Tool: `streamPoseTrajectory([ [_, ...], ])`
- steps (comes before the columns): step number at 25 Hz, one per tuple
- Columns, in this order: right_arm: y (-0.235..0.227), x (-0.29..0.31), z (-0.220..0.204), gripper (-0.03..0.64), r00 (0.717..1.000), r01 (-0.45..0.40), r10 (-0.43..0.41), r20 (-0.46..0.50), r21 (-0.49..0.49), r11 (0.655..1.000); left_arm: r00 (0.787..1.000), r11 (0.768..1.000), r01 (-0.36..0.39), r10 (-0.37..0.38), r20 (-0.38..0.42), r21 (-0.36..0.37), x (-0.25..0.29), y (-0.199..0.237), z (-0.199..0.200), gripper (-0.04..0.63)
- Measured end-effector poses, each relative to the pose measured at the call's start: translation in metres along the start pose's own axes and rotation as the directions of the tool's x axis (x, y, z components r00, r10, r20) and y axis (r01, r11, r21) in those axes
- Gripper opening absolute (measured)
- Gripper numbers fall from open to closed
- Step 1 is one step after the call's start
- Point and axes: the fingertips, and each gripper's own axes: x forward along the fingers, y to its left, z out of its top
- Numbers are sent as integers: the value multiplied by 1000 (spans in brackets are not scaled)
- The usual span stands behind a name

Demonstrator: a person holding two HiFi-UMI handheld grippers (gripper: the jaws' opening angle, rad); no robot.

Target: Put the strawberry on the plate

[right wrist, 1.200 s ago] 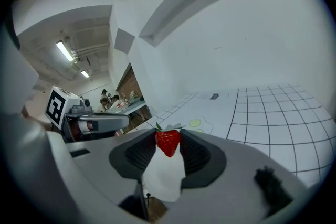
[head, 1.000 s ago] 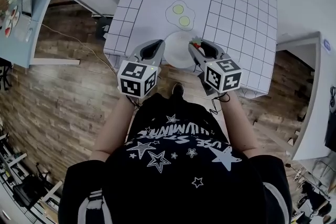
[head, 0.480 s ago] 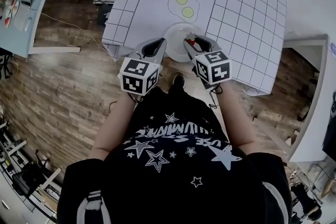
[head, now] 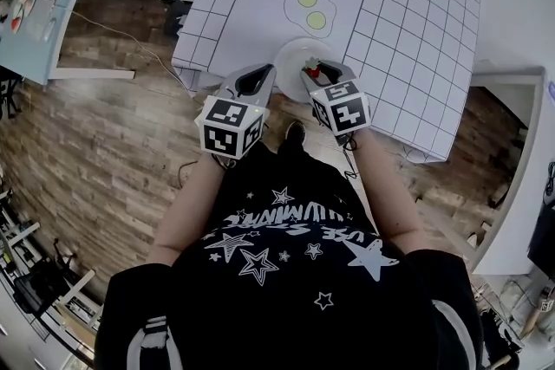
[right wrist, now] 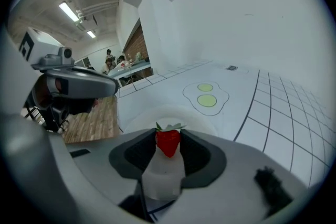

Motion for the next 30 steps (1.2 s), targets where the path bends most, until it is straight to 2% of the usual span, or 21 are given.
streamPoseTrajectory([
  [12,3,9,-4,150,997,22,-25,-75,-48,999,1000,1000,5,-5,-4,5,-9,3,-3,9],
  [18,3,8,2,150,994,87,-94,-63,-104,991,1000,999,23,-22,-11,36,-16,8,-5,9],
  [22,1,3,2,152,991,112,-114,-63,-38,993,999,999,38,-38,-11,35,-20,11,-7,9],
  [30,4,-17,-1,152,978,202,-201,-48,5,979,996,993,94,-94,-10,75,-36,14,-11,9],
])
